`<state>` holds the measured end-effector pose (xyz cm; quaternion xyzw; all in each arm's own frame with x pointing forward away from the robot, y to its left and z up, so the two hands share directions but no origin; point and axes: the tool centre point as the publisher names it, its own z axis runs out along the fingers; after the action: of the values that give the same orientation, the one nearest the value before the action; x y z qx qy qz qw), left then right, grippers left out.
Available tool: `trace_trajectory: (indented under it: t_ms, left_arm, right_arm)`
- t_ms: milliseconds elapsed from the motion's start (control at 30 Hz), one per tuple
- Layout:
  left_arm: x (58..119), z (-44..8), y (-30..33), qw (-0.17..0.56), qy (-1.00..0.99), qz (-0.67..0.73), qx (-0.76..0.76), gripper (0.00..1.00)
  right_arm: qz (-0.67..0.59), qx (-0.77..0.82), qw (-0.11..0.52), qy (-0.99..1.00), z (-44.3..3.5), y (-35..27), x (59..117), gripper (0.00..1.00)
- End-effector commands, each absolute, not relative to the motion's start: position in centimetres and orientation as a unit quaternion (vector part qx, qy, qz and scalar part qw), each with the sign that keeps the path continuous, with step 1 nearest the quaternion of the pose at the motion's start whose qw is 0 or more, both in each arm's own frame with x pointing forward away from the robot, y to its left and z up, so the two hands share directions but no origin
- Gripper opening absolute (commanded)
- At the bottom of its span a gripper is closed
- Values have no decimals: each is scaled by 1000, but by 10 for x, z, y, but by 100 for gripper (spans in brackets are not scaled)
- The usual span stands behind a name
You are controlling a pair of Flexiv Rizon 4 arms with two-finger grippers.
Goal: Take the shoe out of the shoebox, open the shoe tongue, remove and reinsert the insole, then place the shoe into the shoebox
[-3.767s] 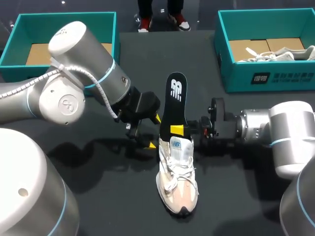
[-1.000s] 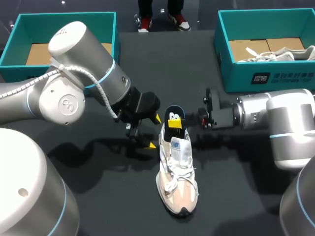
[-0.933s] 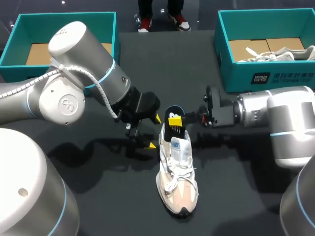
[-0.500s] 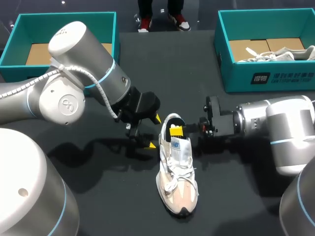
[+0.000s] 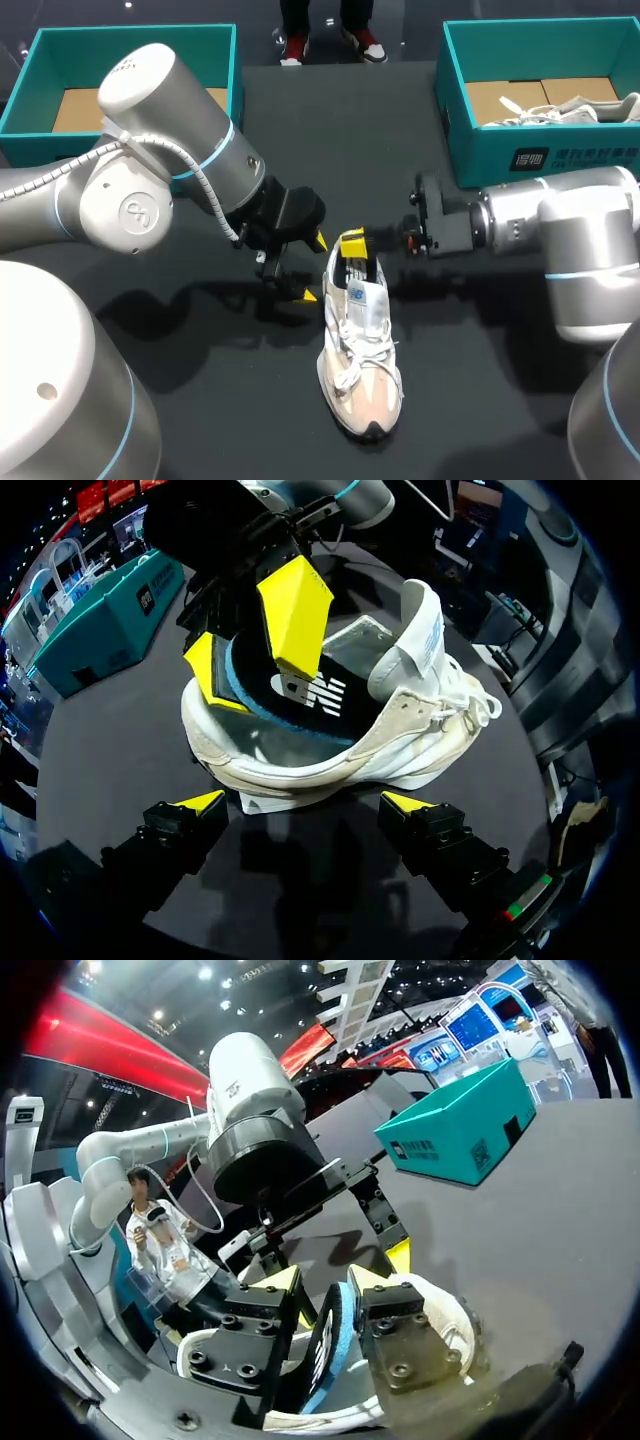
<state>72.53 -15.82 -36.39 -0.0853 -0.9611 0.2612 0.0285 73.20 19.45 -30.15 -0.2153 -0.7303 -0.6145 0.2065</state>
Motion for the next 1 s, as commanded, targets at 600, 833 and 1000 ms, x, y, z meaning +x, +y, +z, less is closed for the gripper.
trace_trajectory:
  t_ms: [600, 833, 1000]
  left_arm:
    - [725, -365, -159, 28, -961, 261, -86, 100]
    - [725, -365, -159, 28, -961, 261, -86, 100]
    - [725, -363, -158, 27, -961, 260, -89, 100]
  right_arm:
    - [-607, -253, 245, -713, -331, 195, 716, 0]
    - [-603, -236, 215, -731, -305, 195, 718, 35]
    - [-590, -231, 201, -747, -292, 190, 723, 41]
